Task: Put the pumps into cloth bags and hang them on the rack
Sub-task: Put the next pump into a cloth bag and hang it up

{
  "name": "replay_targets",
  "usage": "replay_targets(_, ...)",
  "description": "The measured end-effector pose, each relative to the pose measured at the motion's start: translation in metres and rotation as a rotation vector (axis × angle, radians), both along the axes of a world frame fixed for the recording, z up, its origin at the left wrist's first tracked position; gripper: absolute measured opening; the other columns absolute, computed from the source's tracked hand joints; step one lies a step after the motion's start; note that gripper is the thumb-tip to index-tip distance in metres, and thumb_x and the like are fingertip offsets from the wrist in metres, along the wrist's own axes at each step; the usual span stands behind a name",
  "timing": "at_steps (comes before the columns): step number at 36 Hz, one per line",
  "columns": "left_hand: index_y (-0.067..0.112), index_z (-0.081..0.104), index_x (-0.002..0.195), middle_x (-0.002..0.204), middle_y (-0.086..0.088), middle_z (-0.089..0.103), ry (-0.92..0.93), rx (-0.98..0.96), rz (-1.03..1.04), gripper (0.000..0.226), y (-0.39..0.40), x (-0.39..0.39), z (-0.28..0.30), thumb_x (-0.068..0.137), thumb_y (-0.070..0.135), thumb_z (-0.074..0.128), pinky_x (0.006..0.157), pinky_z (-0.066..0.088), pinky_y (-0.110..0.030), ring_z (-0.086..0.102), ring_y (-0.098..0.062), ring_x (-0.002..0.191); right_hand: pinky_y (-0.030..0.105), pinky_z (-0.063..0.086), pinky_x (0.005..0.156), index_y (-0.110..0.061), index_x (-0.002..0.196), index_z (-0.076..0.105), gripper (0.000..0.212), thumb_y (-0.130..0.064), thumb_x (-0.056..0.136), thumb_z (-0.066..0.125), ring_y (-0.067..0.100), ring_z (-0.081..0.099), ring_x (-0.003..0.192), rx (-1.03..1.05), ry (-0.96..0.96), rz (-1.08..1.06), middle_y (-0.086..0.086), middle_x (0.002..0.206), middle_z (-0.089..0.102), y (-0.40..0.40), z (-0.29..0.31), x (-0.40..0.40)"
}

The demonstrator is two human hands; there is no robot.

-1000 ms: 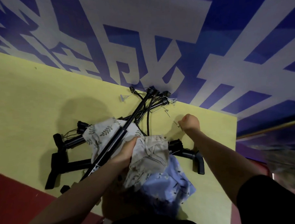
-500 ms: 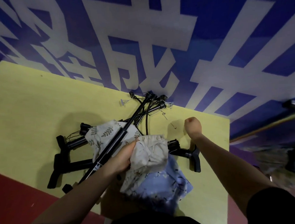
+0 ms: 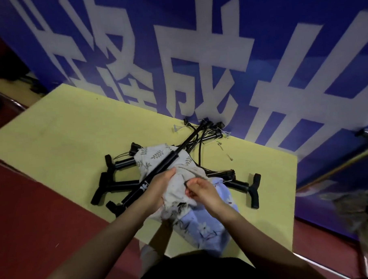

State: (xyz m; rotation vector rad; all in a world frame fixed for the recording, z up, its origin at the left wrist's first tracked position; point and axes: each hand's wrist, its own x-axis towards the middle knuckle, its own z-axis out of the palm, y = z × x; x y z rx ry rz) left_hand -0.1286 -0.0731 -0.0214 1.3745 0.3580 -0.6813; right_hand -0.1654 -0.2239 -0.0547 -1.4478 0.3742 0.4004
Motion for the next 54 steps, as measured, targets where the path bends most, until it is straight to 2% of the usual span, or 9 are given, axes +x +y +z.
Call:
replay_targets(4, -0.002, 0.067, 0.112, 0.117, -0.025, 0.065, -0.031, -0.222, -0.018, 0.042, 0.015, -0.028, 0.007, 0.100, 0.027, 0.039, 0.093, 0.053, -0.041, 0.064, -0.033, 0.108, 0.019, 0.049, 0.048, -0.009, 0.077, 0.058, 0.023, -0.010, 0.099, 0.050, 0.008, 0.059, 0.048, 0.023, 0.103, -0.015, 0.007, 0.068, 0.060, 0.013, 0.006, -0.006)
replay_targets(8, -0.006, 0.054, 0.130, 0.134, -0.034, 0.050, -0.052, -0.304, -0.077, 0.051, 0.023, -0.049, 0.007, 0.100, 0.033, 0.042, 0.110, 0.031, -0.061, 0.047, -0.046, 0.126, 0.015, 0.035, 0.034, -0.008, 0.081, 0.059, 0.022, -0.015, 0.100, 0.048, 0.007, 0.057, 0.038, -0.053, 0.160, -0.020, 0.006, 0.068, 0.061, 0.016, 0.010, -0.013)
replay_targets(13, -0.005, 0.058, 0.126, 0.124, -0.027, 0.061, -0.066, -0.354, 0.017, 0.050, 0.028, -0.064, 0.016, 0.093, 0.032, 0.047, 0.089, 0.055, -0.040, 0.063, -0.035, 0.110, 0.017, 0.039, 0.036, -0.006, 0.101, 0.063, 0.024, -0.020, 0.102, 0.044, 0.012, 0.061, 0.046, -0.194, 0.145, 0.016, 0.006, 0.082, 0.067, 0.014, 0.015, -0.023)
replay_targets(17, -0.005, 0.052, 0.132, 0.130, -0.027, 0.057, -0.029, -0.376, 0.079, 0.055, 0.034, -0.069, 0.017, 0.094, 0.034, 0.045, 0.097, 0.051, -0.041, 0.056, -0.038, 0.122, 0.021, 0.042, 0.044, -0.004, 0.110, 0.065, 0.027, -0.016, 0.100, 0.044, 0.019, 0.059, 0.059, -0.387, 0.029, 0.089, 0.009, 0.091, 0.068, 0.006, 0.014, -0.031)
replay_targets(25, 0.005, 0.075, 0.100, 0.104, -0.017, 0.072, -0.054, -0.342, 0.201, 0.044, 0.041, -0.061, 0.031, 0.099, 0.035, 0.043, 0.072, 0.056, -0.031, 0.071, -0.027, 0.091, 0.035, 0.045, 0.063, -0.013, 0.057, 0.056, 0.056, -0.054, 0.094, 0.046, 0.021, 0.054, 0.057, -0.853, -0.475, 0.331, 0.006, 0.058, 0.058, -0.034, 0.023, -0.047)
replay_targets(30, 0.006, 0.066, 0.109, 0.106, -0.014, 0.071, -0.098, -0.351, 0.258, 0.038, 0.037, -0.047, 0.050, 0.101, 0.034, 0.042, 0.079, 0.054, -0.038, 0.071, -0.025, 0.089, 0.013, 0.033, 0.053, -0.011, 0.057, 0.033, 0.049, -0.024, 0.100, 0.053, 0.001, 0.036, 0.045, -0.524, -0.486, 0.214, -0.010, 0.045, 0.036, -0.039, 0.055, -0.048)
replay_targets(40, 0.010, 0.063, 0.118, 0.110, -0.014, 0.069, -0.165, 0.089, -0.166, 0.031, 0.017, -0.032, 0.029, 0.099, 0.029, 0.048, 0.073, 0.060, -0.035, 0.068, -0.028, 0.098, 0.028, 0.039, 0.066, -0.012, 0.067, 0.050, 0.028, -0.019, 0.091, 0.064, 0.014, 0.046, 0.067, -0.336, -0.424, -0.320, 0.002, 0.068, 0.050, -0.077, 0.068, -0.039)
replay_targets(46, 0.003, 0.063, 0.110, 0.101, -0.012, 0.064, -0.089, 0.312, -0.307, 0.026, 0.015, -0.027, -0.016, 0.098, 0.025, 0.052, 0.075, 0.058, -0.030, 0.064, -0.022, 0.087, 0.032, 0.040, 0.069, -0.023, 0.074, 0.058, 0.021, -0.036, 0.089, 0.062, 0.018, 0.059, 0.084, -0.810, -0.180, -0.014, -0.003, 0.084, 0.065, -0.105, 0.024, -0.047)
replay_targets(54, 0.017, 0.063, 0.098, 0.090, -0.004, 0.060, -0.303, 0.645, -0.164, 0.016, 0.042, -0.004, -0.046, 0.098, 0.028, 0.051, 0.080, 0.048, -0.036, 0.056, -0.024, 0.086, 0.031, 0.039, 0.088, -0.018, 0.103, 0.067, 0.035, -0.047, 0.089, 0.056, 0.020, 0.053, 0.107, -0.933, -0.276, 0.248, 0.003, 0.110, 0.063, -0.096, -0.031, -0.063)
